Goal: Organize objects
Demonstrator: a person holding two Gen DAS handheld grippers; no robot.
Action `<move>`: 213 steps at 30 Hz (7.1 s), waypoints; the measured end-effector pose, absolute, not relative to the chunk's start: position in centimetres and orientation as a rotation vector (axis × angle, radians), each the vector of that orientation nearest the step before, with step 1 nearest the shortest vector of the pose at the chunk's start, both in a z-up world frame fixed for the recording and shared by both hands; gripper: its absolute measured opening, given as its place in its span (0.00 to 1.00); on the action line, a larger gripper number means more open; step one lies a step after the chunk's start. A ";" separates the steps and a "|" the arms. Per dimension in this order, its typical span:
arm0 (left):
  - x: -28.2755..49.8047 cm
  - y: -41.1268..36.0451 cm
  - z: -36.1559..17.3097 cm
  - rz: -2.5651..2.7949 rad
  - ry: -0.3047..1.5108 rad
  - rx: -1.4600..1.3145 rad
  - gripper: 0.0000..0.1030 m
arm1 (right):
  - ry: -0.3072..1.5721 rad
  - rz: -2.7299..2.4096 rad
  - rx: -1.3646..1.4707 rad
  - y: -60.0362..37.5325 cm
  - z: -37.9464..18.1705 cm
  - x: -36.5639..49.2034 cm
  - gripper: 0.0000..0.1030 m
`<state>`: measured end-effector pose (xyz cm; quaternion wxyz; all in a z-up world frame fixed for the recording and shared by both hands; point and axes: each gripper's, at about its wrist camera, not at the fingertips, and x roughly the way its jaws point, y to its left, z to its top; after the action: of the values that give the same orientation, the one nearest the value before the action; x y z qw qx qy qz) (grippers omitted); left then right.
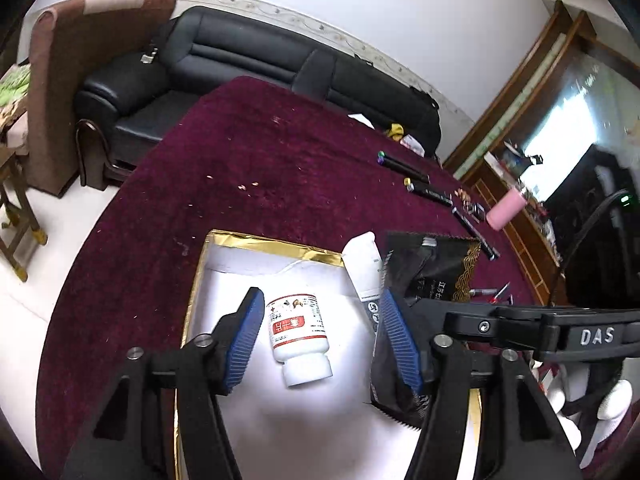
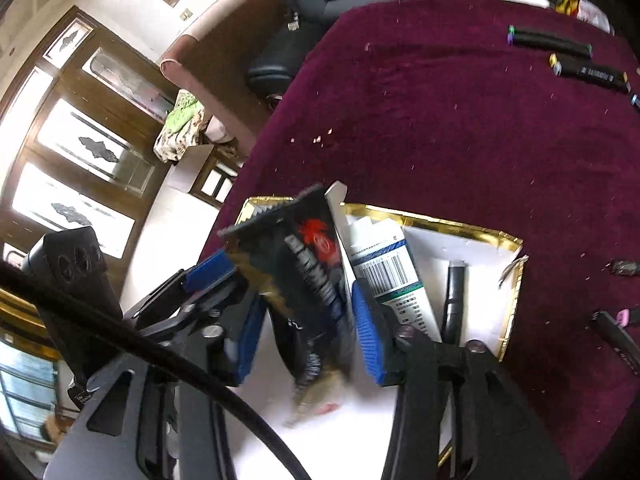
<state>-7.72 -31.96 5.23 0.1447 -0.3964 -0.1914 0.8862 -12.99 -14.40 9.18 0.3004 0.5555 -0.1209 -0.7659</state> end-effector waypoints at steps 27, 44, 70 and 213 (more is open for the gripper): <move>-3.2 -32.6 7.3 2.595 -0.667 -0.989 0.54 | -0.339 -2.077 1.464 -12.5 11.0 -14.0 0.51; 9.7 -20.8 16.8 2.810 -0.367 -0.388 0.99 | -0.180 -2.857 0.443 3.5 22.1 7.6 0.97; 5.0 -6.4 11.9 2.580 -0.176 -0.867 0.99 | -0.599 -3.118 0.945 29.0 11.4 13.5 0.97; -4.6 -35.5 8.1 2.587 -0.647 -1.175 0.42 | -0.116 -2.014 1.392 -15.4 5.8 -5.3 0.33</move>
<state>-4.56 -35.52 8.07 0.1137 -0.4006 -0.2205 0.8821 -5.27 -15.42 5.78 0.3386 0.5345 -0.0447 -0.7731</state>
